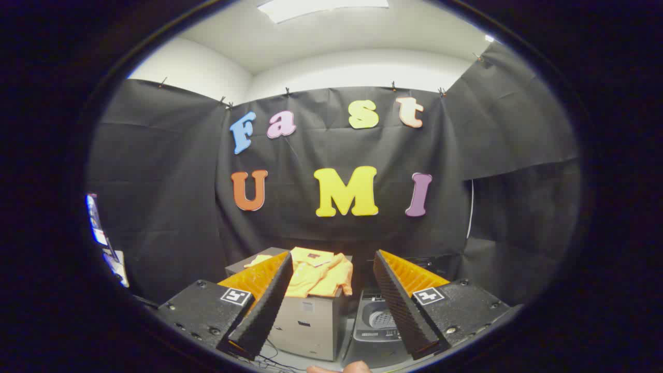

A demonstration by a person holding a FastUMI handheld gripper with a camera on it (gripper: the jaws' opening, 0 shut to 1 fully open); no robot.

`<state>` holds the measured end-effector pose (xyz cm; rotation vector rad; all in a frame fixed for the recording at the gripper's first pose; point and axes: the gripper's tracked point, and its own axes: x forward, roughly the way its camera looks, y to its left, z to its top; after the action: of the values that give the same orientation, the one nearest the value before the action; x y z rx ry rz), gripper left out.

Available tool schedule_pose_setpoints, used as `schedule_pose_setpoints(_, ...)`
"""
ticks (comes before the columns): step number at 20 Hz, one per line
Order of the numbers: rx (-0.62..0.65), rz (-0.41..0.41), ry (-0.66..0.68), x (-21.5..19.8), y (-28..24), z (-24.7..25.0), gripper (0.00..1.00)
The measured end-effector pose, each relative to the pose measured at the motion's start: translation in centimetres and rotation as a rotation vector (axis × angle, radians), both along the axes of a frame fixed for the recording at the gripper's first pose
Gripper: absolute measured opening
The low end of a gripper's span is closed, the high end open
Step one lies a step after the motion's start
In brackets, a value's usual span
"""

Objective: Put the clothes into the washing machine and then close the washing machine lid.

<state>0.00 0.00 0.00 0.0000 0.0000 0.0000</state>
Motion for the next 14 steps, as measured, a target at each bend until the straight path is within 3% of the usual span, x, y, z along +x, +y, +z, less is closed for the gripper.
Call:
schedule_pose_setpoints(6,0.040,-0.021,0.049,1.3,-1.6,-0.5,0.98)
schedule_pose_setpoints(14,0.027,0.012,0.073,1.7,0.5,-0.7,0.98)
